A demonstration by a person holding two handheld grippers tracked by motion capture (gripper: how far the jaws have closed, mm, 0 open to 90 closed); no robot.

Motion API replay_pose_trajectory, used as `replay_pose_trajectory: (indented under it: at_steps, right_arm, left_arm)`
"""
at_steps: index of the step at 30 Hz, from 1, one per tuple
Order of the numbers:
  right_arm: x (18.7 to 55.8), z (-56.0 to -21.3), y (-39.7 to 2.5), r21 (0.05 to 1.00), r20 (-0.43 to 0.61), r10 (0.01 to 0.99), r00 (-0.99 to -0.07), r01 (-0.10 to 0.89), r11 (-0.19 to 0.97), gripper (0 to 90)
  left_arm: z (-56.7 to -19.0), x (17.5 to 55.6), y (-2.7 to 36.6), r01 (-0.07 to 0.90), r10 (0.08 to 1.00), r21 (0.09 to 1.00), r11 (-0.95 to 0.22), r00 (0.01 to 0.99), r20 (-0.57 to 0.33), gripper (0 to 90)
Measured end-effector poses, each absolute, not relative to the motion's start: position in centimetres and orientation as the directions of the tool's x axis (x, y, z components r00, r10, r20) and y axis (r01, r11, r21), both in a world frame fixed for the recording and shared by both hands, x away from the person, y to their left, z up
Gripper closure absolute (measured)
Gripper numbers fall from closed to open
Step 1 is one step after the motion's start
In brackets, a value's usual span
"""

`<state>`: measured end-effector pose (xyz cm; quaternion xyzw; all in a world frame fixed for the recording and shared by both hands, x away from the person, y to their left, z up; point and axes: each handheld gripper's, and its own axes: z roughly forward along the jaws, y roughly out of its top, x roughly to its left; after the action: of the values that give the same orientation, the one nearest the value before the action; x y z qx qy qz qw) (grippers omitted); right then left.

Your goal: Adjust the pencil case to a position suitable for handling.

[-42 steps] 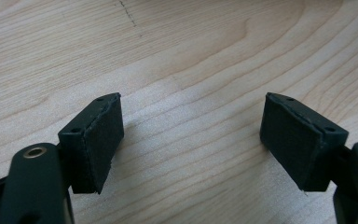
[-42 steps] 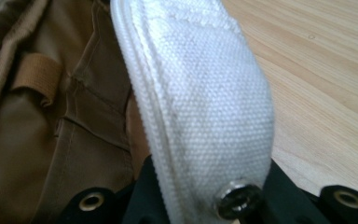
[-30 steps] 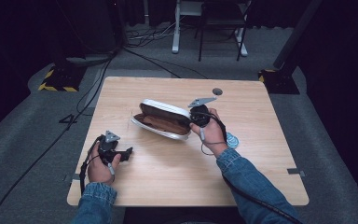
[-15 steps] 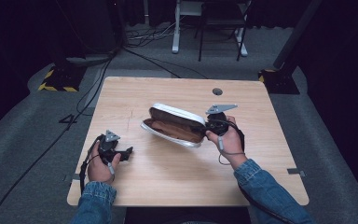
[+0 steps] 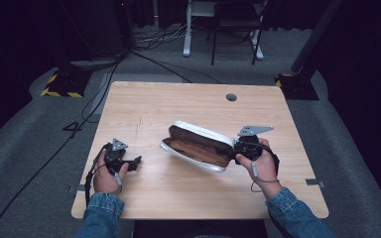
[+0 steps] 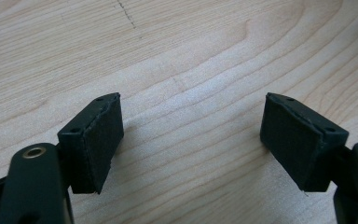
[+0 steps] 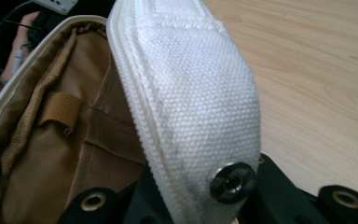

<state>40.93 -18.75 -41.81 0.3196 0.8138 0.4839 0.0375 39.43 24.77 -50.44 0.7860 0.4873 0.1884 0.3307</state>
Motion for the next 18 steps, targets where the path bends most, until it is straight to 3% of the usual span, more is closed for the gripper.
replay_pose_trajectory:
  at_steps: [18]
  right_arm:
    - [37.5, -44.2, -21.5, 0.788, 0.31, 0.545, -0.779, 0.531, 0.312, 82.2]
  left_arm:
    - [-50.4, 39.5, 24.8, 0.64, 0.891, 0.705, -0.307, 0.453, -0.023, 21.6]
